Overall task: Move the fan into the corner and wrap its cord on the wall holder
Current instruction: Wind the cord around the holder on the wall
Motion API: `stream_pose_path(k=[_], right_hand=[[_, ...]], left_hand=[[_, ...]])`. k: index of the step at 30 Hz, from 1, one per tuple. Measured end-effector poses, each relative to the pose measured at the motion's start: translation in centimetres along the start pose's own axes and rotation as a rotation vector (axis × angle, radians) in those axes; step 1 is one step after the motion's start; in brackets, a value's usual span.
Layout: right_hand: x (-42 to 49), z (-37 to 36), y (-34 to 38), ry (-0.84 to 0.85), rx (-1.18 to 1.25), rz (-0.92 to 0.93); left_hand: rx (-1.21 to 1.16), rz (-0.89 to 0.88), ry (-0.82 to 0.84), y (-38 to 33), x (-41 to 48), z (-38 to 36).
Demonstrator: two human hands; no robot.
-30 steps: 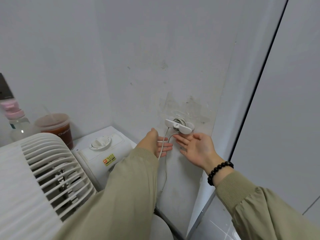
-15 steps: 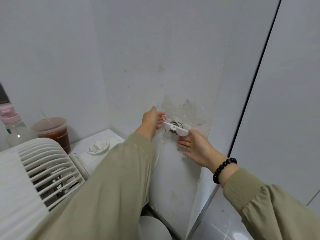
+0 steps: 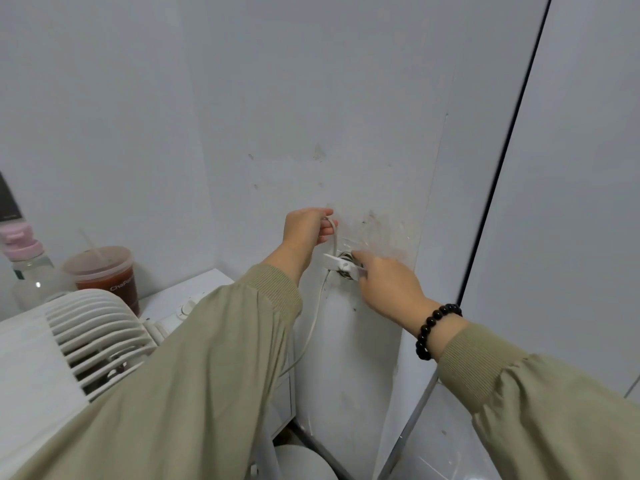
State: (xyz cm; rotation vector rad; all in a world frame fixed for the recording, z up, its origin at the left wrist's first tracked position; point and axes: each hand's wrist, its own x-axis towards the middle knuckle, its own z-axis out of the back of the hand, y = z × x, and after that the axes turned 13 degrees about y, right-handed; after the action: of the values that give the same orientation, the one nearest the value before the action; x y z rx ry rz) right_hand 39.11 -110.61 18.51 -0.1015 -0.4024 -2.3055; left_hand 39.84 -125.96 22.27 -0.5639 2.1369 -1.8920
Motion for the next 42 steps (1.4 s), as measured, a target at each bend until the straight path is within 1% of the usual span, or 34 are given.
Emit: stream_pose_path(k=[3,5,10,13,17,19,21,25,27,29,31,33,35,36,39,40,41,42], right_hand=[[-0.1,-0.2,-0.4,0.025,-0.036,0.018],[-0.2,-0.2,-0.5,0.036,-0.03,0.022],[-0.1,0.0,-0.8,0.103,0.104,0.008],[-0.1,0.5,-0.7,0.117,0.275,-0.029],[1.3,1.3,-0.4,0.067,0.57,-0.115],[2.0,1.8,0.3,0.107,0.767,-0.148],[2.6,2.2,1.1,0.18,0.955,-0.144],[3.4,2.6,2.3,0.293,1.137,-0.144],[3.5,3.2,2.5,0.287,1.255,-0.183],[3.7,3.6,2.1,0.275,1.341,-0.23],[3.8,3.6,1.5,0.262,1.347,-0.258],[3.8,3.4,1.3,0.268,1.267,-0.267],[3.8,3.3,1.3,0.259,1.2,-0.262],[3.8,3.3,1.3,0.247,1.207,-0.251],[3.5,3.9,1.3,0.206,1.246,-0.24],[3.5,4.1,1.3,0.206,1.189,-0.239],[3.4,4.1,1.2,0.203,1.074,-0.235],[3.4,4.2,1.1,0.19,0.89,-0.226]], left_hand=[[-0.114,-0.017,-0.012,-0.4,-0.3,-0.1],[-0.142,-0.041,-0.031,-1.1,-0.4,-0.1],[-0.063,-0.117,-0.044,-4.3,-0.6,0.4],[-0.048,-0.156,-0.016,-6.0,-1.0,0.3],[-0.051,-0.176,0.045,-6.9,-1.8,-0.3],[-0.062,-0.165,0.083,-7.0,-2.2,-0.5],[-0.087,-0.148,0.107,-6.9,-2.6,-0.7],[-0.112,-0.12,0.113,-6.5,-3.0,-0.9],[-0.027,-0.091,0.079,-6.7,-3.1,-0.6],[0.205,-0.07,0.048,-7.0,-3.1,0.1],[0.448,-0.091,0.062,-7.1,-3.3,1.0],[0.615,-0.122,0.085,-7.0,-3.7,1.5],[0.722,-0.136,0.096,-6.6,-3.8,1.8],[0.751,-0.125,0.102,-6.3,-3.8,1.9],[0.843,-0.036,0.172,-5.4,-3.7,1.8],[0.885,0.005,0.221,-5.0,-3.6,1.7],[0.921,0.05,0.284,-4.6,-3.7,1.4],[0.954,0.094,0.356,-4.3,-3.9,1.2]])
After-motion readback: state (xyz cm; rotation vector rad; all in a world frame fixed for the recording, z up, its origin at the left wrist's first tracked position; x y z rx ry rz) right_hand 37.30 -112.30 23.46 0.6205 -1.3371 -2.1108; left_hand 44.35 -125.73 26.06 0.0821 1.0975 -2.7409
